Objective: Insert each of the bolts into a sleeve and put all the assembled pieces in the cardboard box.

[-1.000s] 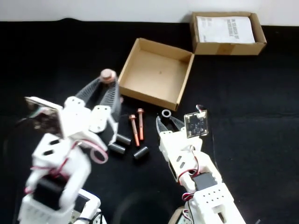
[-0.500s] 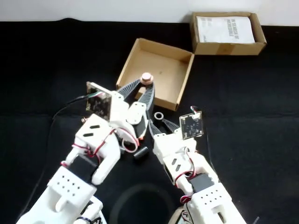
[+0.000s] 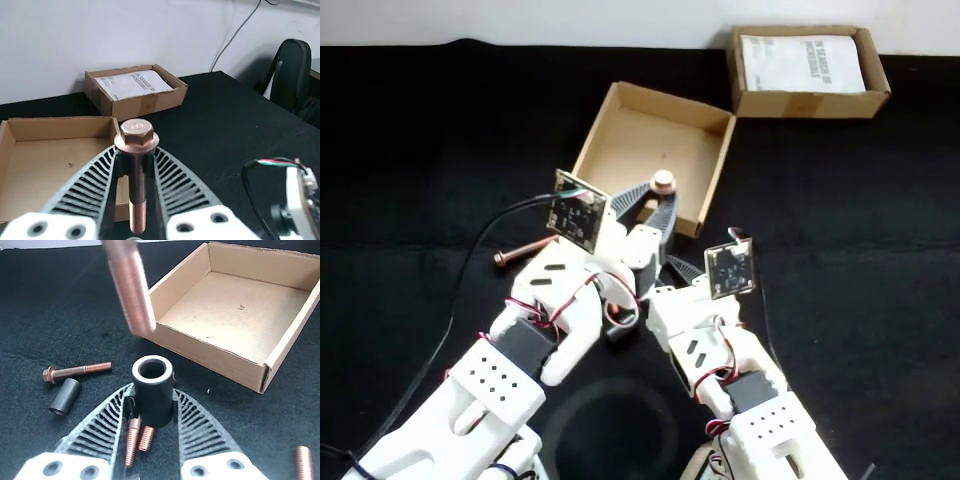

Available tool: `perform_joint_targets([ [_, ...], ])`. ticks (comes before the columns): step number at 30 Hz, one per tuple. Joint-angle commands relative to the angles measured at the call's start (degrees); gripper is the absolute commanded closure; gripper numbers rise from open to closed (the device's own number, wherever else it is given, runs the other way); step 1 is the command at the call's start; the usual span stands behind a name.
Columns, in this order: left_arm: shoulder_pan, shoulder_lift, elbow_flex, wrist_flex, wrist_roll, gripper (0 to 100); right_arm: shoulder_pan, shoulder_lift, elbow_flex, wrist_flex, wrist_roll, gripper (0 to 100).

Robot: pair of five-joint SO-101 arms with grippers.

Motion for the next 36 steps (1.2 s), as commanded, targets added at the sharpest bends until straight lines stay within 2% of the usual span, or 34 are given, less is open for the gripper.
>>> perform_joint_targets([
  [1,0.40,0.04,-0.40,-1.05,0.26,99,-0.22,-1.01,-2.86,-1.27,-0.53,99.2],
  [11,0.13,-0.40,3.82,-1.23,0.18,99,-0.13,-1.10,-2.86,-1.27,-0.53,99.2],
  [36,0.13,0.22,4.70,-1.41,-0.88,99,-0.13,-1.10,-2.95,-0.84,-0.53,99.2],
])
